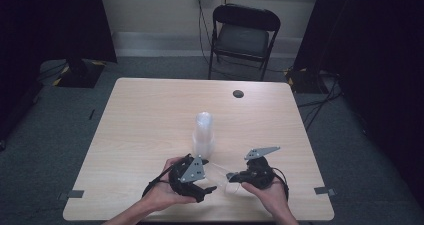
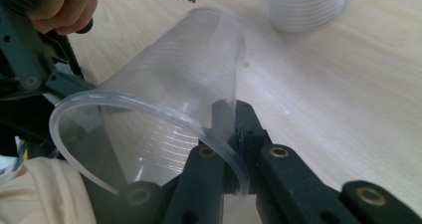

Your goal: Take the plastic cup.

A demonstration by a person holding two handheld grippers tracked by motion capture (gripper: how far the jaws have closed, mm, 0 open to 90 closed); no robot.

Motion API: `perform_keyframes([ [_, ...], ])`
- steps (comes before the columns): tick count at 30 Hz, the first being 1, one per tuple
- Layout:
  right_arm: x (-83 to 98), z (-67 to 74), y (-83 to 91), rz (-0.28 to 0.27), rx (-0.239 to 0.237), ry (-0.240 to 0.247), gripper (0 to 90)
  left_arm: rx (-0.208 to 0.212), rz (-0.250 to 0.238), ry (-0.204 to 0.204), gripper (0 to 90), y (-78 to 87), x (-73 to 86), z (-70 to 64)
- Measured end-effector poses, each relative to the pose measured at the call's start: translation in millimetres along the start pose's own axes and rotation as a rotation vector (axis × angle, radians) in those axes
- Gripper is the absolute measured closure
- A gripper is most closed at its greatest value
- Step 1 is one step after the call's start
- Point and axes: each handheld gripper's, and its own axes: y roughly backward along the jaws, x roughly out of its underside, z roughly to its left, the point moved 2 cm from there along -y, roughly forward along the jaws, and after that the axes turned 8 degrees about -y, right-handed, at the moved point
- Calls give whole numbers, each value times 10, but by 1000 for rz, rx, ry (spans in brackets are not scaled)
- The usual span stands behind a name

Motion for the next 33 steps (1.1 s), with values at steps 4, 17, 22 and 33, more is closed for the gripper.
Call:
perform_keyframes([
  [4,0,27,-48,31,-20,-4,900,25,12,-32,147,-40,2,-43],
  [17,-11,81,-151,52,-56,-26,900,31,65,-137,159,-143,-18,-173],
  [22,-11,68,-165,36,-68,-60,898,17,62,-137,173,-150,-23,-184],
  [33,-5,65,-223,35,-93,-127,894,1,52,-171,192,-217,-82,-262],
])
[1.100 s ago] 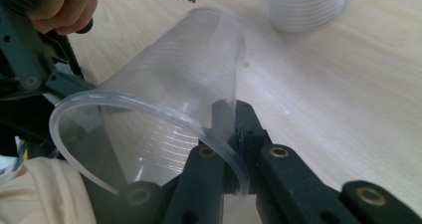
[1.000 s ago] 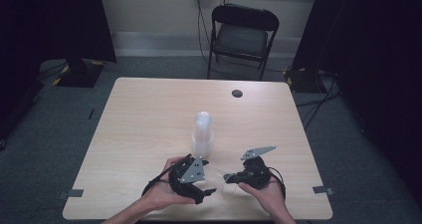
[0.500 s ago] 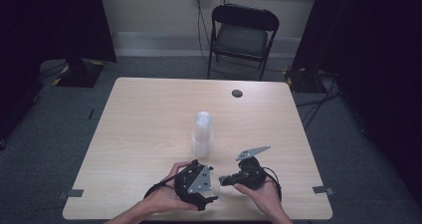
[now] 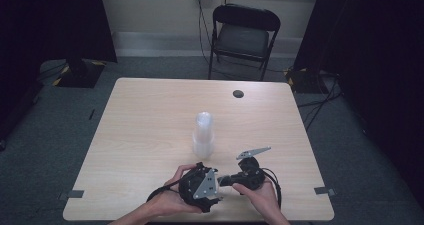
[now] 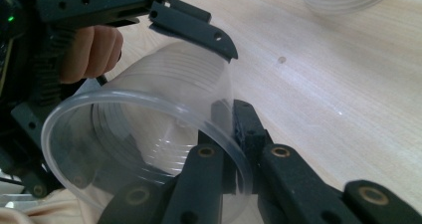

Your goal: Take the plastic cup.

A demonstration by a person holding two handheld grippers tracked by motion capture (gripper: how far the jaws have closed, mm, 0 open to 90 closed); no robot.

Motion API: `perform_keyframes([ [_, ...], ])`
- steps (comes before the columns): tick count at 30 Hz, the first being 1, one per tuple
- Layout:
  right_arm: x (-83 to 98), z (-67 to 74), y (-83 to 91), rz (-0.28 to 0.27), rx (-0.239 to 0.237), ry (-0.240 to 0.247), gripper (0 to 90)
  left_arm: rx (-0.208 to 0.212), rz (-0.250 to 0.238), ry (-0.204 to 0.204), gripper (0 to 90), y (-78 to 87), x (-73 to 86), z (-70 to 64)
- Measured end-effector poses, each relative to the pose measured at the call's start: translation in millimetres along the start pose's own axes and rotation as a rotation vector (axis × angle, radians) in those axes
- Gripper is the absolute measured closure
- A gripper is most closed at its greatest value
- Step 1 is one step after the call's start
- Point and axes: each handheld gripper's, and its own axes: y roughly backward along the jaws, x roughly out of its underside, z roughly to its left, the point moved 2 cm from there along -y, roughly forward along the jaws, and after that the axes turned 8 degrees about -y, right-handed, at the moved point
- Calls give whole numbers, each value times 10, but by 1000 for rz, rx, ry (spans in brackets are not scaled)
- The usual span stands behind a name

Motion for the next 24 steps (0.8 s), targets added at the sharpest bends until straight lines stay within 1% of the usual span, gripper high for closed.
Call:
perform_keyframes([
  [2,4,4,-32,10,-7,-13,894,10,-4,-11,212,-2,-17,-17],
  [4,2,12,-43,20,-7,-9,893,23,-10,-13,216,-8,-40,-31],
  [6,2,34,-64,26,0,-8,894,23,-18,-11,218,-16,-57,-47],
  [7,2,34,-64,26,0,-8,894,26,-16,-7,218,-17,-63,-48],
  [8,1,35,-69,24,4,-14,896,25,-29,-3,226,-12,-73,-47],
  [10,3,32,-73,23,6,-19,895,24,-30,3,245,-11,-75,-47],
  [11,3,32,-73,23,6,-19,895,30,-34,3,245,-7,-75,-43],
  [15,7,25,-86,28,9,-28,894,44,-38,36,258,-10,-70,-27],
  [16,7,23,-86,28,11,-29,888,54,-44,53,259,-6,-65,-6],
  [17,3,24,-88,22,21,-28,886,67,-54,87,264,-3,-58,14],
  [19,0,27,-89,18,28,-22,885,84,-71,117,268,-3,-36,53],
  [20,-3,31,-88,16,37,-15,879,86,-74,126,273,4,-32,57],
  [23,-6,33,-71,4,40,-23,842,73,-91,148,280,13,-38,62],
  [24,-6,33,-71,4,40,-23,842,69,-102,160,280,18,-35,69],
])
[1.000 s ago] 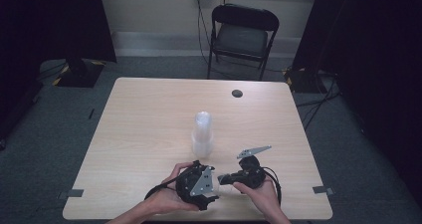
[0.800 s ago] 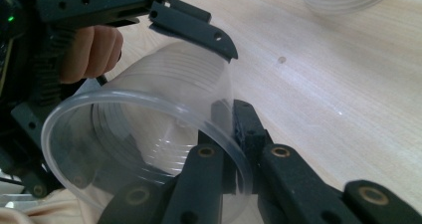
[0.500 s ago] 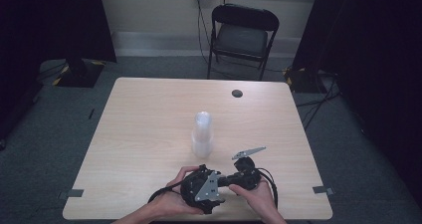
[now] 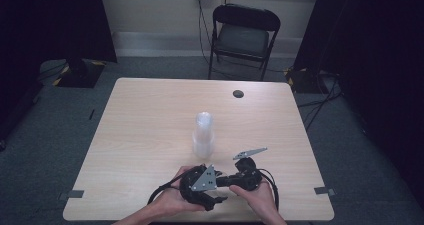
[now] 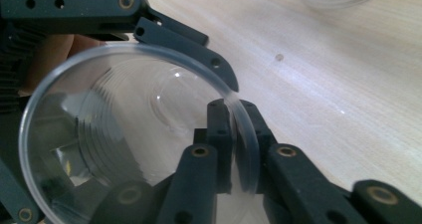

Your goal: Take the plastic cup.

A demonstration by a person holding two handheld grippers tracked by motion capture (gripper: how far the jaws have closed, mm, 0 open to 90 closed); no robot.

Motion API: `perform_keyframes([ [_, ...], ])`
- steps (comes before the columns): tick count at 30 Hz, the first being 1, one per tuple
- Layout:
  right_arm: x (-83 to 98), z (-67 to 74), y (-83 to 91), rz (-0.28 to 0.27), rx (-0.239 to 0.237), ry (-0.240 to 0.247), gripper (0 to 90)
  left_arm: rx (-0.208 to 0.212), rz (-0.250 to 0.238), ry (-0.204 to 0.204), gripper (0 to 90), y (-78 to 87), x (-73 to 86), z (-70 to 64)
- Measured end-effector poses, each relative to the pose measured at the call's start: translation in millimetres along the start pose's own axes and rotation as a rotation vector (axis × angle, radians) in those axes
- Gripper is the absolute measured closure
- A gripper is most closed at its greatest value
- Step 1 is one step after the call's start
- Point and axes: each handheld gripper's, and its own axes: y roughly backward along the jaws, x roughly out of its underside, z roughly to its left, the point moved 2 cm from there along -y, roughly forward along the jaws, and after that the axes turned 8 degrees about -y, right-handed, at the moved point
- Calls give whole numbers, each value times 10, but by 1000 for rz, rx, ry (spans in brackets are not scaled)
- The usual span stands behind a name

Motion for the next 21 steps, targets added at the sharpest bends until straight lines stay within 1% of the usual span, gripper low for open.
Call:
perform_keyframes([
  [3,-9,-11,32,-20,13,-13,762,-1,-9,18,300,27,7,41],
  [4,-15,-20,46,-33,16,-20,715,1,-17,32,300,34,6,43],
  [5,-15,-20,46,-33,16,-20,715,1,-17,32,300,34,6,43],
  [7,-19,-21,52,-44,31,-16,682,-7,-24,32,300,36,2,41],
  [9,-21,-23,63,-54,28,-19,657,-15,-22,31,298,48,9,50],
  [12,-33,-24,101,-112,33,-7,649,-28,-28,43,291,62,31,80],
  [14,-41,-15,128,-135,34,-1,642,-28,-31,60,290,69,52,105],
  [15,-44,-13,142,-150,28,-2,639,-28,-31,79,290,70,59,109],
  [17,-51,-15,169,-167,25,-4,631,-30,-31,94,291,73,74,123],
  [18,-56,-21,195,-185,16,-5,627,-29,-36,103,290,74,80,131],
  [19,-56,-21,195,-185,16,-5,627,-31,-38,117,290,73,87,133],
  [20,-59,-22,207,-194,14,-4,628,-32,-30,113,291,81,96,144],
  [21,-62,-22,220,-199,16,-1,632,-33,-31,119,291,84,105,151],
])
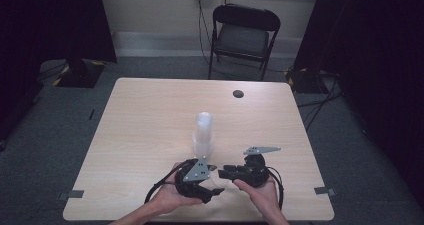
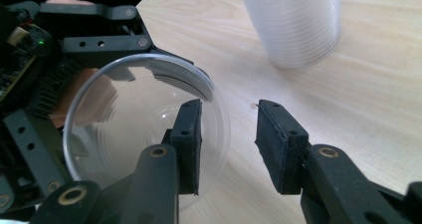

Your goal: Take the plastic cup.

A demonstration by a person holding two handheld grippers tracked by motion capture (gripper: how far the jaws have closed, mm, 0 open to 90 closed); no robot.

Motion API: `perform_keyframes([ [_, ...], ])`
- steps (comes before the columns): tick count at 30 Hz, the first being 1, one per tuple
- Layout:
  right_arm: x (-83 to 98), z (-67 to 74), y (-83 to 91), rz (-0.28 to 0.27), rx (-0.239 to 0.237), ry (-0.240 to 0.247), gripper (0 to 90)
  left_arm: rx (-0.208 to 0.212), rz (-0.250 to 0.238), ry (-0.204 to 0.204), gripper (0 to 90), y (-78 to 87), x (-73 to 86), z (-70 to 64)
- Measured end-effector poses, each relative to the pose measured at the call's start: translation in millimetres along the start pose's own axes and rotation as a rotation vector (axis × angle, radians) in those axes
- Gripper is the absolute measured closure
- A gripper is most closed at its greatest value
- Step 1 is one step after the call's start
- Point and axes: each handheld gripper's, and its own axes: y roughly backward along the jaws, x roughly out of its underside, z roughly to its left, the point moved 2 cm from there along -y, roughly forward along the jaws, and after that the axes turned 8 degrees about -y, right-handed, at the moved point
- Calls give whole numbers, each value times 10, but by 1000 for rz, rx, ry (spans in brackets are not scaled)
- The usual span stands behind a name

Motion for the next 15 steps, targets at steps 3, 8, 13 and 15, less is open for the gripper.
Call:
perform_keyframes([
  [3,-20,12,28,-24,5,21,633,-7,0,12,292,14,25,26],
  [8,-35,11,39,-41,10,29,627,-24,-7,33,293,52,61,66],
  [13,-70,13,74,-90,12,50,612,-42,-19,56,294,89,93,102],
  [15,-79,10,99,-92,11,54,603,-49,-27,72,295,110,103,125],
])
